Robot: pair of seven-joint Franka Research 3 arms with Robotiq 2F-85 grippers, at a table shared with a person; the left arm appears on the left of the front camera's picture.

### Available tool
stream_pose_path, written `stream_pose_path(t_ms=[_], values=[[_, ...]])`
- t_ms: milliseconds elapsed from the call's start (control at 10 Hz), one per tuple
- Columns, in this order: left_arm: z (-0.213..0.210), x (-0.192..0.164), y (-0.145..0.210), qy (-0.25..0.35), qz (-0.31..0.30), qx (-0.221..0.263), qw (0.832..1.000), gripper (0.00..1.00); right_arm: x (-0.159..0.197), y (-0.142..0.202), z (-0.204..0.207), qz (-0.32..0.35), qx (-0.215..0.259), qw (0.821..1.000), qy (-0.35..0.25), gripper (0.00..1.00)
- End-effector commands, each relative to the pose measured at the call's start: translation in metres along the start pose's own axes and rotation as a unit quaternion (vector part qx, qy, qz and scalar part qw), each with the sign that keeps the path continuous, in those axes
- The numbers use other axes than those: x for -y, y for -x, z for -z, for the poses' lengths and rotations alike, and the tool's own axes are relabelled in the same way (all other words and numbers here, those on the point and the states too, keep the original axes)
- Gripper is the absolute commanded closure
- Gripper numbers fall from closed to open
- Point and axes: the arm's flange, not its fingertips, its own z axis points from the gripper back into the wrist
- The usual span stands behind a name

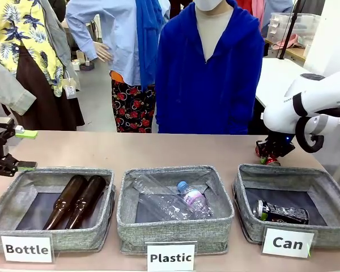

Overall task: Sort the can waste into the basket.
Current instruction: Pick up the can waste from the table and place it in the right Fabric basket.

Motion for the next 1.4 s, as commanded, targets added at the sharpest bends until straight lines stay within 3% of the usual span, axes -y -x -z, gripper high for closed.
stream_pose_path(t_ms=[0, 300, 500, 800, 1000, 1100, 1300], values=[[0.0, 0.002, 0.0, 0.006, -0.005, 0.002, 1.0, 0.0, -0.007, 0.002, -0.014, -0.016, -0.004, 1.0, -0.019, 1.0], [0.0, 0.002, 0.0, 0.006, -0.005, 0.002, 1.0, 0.0, -0.015, 0.027, -0.089, -0.05, 0.006, 0.998, -0.047, 1.0], [0.0, 0.002, 0.0, 0.006, -0.005, 0.002, 1.0, 0.0, -0.024, 0.058, -0.14, -0.11, 0.008, 0.992, -0.062, 1.0], [0.0, 0.002, 0.0, 0.006, -0.005, 0.002, 1.0, 0.0, -0.036, 0.117, -0.187, -0.204, -0.051, 0.973, -0.094, 1.0], [0.0, 0.002, 0.0, 0.006, -0.005, 0.002, 1.0, 0.0, -0.04, 0.153, -0.195, -0.299, -0.12, 0.936, -0.139, 1.0], [0.0, 0.002, 0.0, 0.006, -0.005, 0.002, 1.0, 0.0, -0.042, 0.166, -0.195, -0.351, -0.16, 0.909, -0.159, 1.0], [0.0, 0.002, 0.0, 0.006, -0.005, 0.002, 1.0, 0.0, -0.043, 0.177, -0.186, -0.425, -0.21, 0.87, -0.136, 1.0]])
